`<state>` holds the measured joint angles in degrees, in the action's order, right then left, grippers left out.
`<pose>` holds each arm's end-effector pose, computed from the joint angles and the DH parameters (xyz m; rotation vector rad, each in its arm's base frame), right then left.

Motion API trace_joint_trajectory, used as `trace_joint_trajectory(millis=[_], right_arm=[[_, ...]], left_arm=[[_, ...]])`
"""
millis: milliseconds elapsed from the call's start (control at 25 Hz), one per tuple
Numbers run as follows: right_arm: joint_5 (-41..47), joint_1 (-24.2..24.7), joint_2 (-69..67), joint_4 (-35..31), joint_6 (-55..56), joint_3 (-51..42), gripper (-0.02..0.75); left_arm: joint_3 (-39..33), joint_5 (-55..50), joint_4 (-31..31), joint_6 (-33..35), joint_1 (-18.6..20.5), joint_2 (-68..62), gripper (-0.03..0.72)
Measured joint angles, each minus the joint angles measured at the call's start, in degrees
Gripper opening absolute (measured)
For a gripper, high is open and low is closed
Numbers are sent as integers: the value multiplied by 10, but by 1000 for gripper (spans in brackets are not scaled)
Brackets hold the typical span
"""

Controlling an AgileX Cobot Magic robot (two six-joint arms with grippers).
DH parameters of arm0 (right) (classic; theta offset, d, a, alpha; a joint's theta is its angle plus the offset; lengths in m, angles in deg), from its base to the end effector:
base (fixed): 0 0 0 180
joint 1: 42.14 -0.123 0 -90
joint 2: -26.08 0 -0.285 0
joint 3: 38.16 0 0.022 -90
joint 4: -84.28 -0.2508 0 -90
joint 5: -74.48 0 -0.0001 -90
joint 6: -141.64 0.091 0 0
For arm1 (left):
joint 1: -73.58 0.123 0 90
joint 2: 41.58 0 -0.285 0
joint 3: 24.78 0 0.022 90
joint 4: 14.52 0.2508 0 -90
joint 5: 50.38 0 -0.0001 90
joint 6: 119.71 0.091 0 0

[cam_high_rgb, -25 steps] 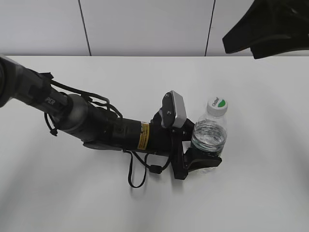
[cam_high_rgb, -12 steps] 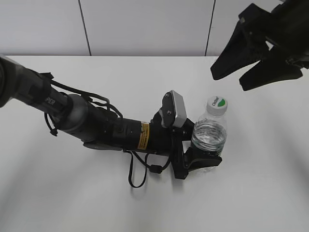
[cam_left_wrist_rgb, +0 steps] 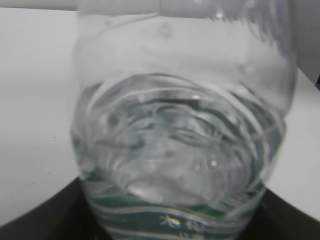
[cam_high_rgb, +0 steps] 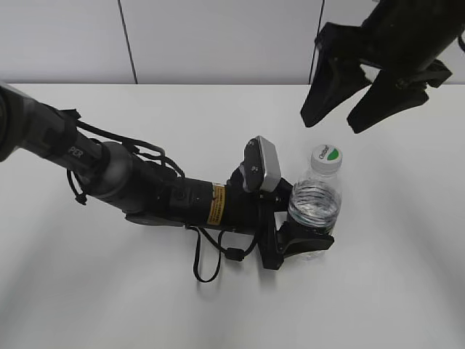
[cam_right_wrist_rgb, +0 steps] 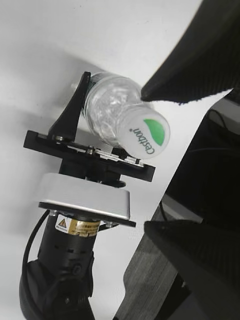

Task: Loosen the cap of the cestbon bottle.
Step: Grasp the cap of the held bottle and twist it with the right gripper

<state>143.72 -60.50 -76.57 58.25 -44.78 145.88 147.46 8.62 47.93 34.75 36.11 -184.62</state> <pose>0.3053 0.1407 0.3048 -0.4550 2.8671 0.6802 0.2942 -0.3126 0.0628 1.3975 1.3891 -1.0558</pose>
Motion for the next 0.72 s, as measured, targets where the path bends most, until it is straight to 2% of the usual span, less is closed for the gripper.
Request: trace_joint_trajectory(millis=[160, 320, 720], right_arm=[[2, -28, -16, 40, 22, 8, 552], [3, -35, -31, 67, 41, 8, 552], [3, -36, -57, 74, 45, 8, 552]], left_arm=[[0, 0, 0, 0, 0, 0, 504], [0, -1, 0, 0, 0, 0, 504], [0, -1, 0, 0, 0, 0, 504]])
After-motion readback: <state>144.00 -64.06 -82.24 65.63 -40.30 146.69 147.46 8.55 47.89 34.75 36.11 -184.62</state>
